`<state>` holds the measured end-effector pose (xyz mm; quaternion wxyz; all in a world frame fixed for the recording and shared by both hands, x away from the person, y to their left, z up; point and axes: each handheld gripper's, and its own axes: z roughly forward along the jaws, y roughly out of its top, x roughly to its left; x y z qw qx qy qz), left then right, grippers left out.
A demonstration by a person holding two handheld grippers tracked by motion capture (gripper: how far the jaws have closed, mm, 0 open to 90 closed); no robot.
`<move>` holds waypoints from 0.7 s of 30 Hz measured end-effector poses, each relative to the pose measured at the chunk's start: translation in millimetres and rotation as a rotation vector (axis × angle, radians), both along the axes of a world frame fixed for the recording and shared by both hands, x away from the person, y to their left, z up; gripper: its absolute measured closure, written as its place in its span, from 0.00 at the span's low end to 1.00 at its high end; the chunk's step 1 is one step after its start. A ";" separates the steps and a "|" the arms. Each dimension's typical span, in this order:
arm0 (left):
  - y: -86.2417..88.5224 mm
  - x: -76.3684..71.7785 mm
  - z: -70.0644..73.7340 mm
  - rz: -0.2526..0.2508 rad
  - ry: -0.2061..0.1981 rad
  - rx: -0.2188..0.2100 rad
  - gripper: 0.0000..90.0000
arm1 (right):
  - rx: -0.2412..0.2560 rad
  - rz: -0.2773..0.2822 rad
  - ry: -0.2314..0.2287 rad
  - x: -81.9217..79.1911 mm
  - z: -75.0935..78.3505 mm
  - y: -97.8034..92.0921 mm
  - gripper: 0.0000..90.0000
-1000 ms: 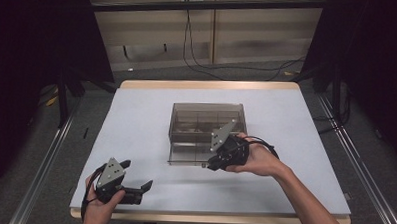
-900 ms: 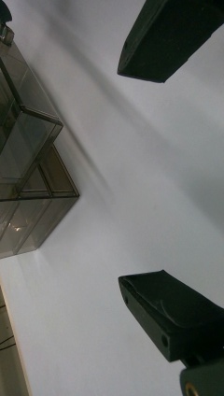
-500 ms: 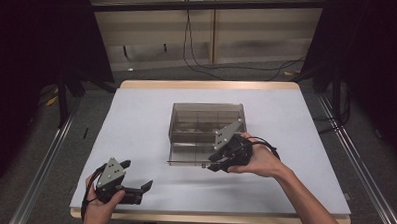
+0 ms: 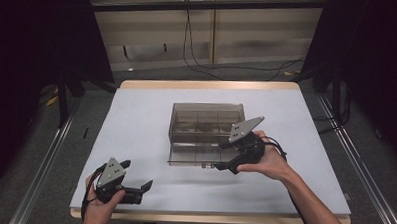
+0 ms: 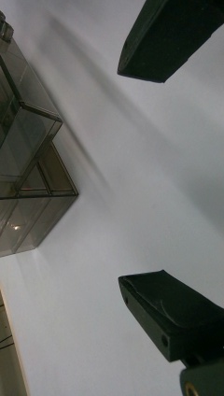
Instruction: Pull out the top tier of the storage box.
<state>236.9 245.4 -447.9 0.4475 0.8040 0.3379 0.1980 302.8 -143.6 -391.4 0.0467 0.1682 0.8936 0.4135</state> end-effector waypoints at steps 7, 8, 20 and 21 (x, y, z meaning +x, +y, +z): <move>-0.1 0.0 0.1 0.000 0.000 0.002 0.02 | 0.041 -0.079 -0.035 -6.8 3.9 -9.2 0.21; 0.0 0.0 0.1 -0.001 -0.001 0.001 0.02 | 0.051 -0.092 -0.038 -7.8 4.2 -10.5 0.21; 0.1 -0.2 0.0 -0.001 0.001 0.002 0.02 | 0.158 -0.230 -0.018 -16.1 5.8 -36.6 0.19; 0.2 -0.2 0.0 -0.001 0.001 0.003 0.02 | 0.155 -0.245 -0.027 -16.6 5.5 -39.4 0.18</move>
